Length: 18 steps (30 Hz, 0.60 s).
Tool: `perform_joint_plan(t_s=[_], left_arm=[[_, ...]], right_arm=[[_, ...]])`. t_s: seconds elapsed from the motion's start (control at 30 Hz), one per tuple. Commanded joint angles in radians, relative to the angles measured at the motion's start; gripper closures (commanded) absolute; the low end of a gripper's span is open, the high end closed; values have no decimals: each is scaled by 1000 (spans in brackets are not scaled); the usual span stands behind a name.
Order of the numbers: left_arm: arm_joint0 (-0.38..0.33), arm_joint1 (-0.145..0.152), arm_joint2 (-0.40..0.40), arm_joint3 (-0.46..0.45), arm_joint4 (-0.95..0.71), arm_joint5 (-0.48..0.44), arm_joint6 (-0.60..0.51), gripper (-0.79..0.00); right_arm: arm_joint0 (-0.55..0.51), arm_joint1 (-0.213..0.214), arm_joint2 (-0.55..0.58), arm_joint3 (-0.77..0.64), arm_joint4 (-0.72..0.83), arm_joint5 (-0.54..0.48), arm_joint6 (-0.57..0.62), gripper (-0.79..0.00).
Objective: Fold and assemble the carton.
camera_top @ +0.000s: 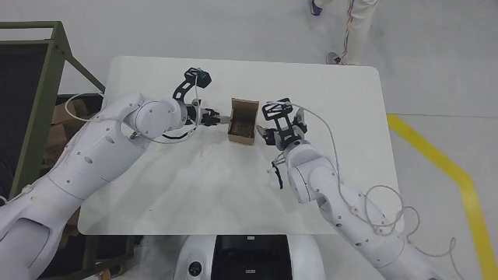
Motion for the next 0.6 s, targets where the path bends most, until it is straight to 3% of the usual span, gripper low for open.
perform_joint_plan(t_s=[0.0,0.57], left_arm=[[-5,-7,5,7,4,0,-2,-785],[-16,-53,21,54,25,-8,-24,-785]], right_arm=[[5,-6,-3,7,0,-7,0,-785],[22,-50,-18,47,-36,-30,8,-785]])
